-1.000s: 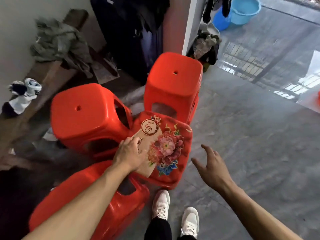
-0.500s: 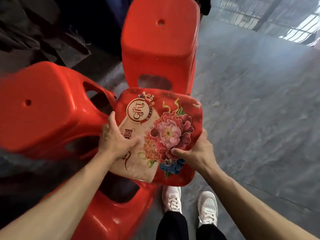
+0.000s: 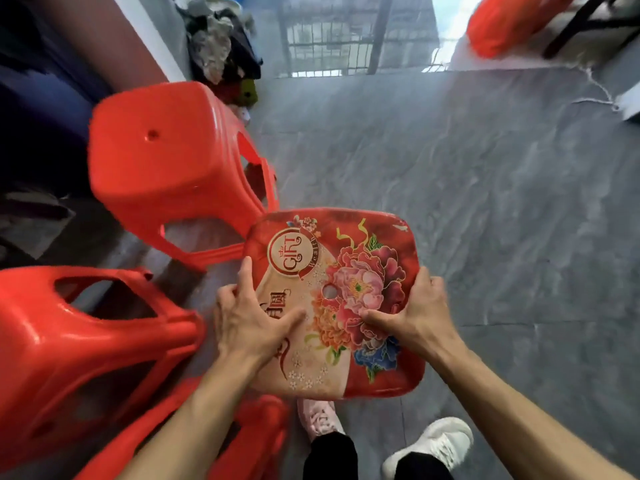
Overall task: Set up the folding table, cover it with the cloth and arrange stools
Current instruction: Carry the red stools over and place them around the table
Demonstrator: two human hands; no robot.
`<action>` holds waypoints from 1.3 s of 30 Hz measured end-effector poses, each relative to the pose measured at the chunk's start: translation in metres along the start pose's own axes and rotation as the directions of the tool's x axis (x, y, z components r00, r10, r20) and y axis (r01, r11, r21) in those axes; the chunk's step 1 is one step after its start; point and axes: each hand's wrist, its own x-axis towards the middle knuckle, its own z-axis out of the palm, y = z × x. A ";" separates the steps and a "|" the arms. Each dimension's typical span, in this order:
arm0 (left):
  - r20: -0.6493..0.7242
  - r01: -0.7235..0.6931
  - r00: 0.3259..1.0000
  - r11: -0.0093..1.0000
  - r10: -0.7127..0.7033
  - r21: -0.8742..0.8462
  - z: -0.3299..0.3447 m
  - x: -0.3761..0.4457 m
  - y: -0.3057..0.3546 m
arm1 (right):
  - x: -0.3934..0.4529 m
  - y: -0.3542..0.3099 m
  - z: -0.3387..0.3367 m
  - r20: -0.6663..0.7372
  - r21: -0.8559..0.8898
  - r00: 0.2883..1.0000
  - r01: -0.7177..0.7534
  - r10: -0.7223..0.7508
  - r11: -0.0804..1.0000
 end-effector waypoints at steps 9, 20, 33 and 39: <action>0.137 -0.355 0.931 0.926 0.338 0.130 0.043 -0.087 0.209 | -0.062 0.116 -0.168 -0.172 0.174 0.972 -0.131 0.161 0.976; 0.375 -0.698 0.694 0.702 0.615 0.141 0.152 -0.227 0.408 | -0.155 0.299 -0.318 -0.377 0.421 0.809 -0.284 0.451 0.861; 0.646 -0.866 0.405 0.498 0.647 0.044 0.313 -0.322 0.515 | -0.220 0.451 -0.364 -0.456 0.544 0.555 -0.445 0.695 0.712; 0.706 -0.901 0.320 0.433 0.632 0.021 0.384 -0.324 0.528 | -0.205 0.514 -0.359 -0.492 0.539 0.514 -0.453 0.702 0.710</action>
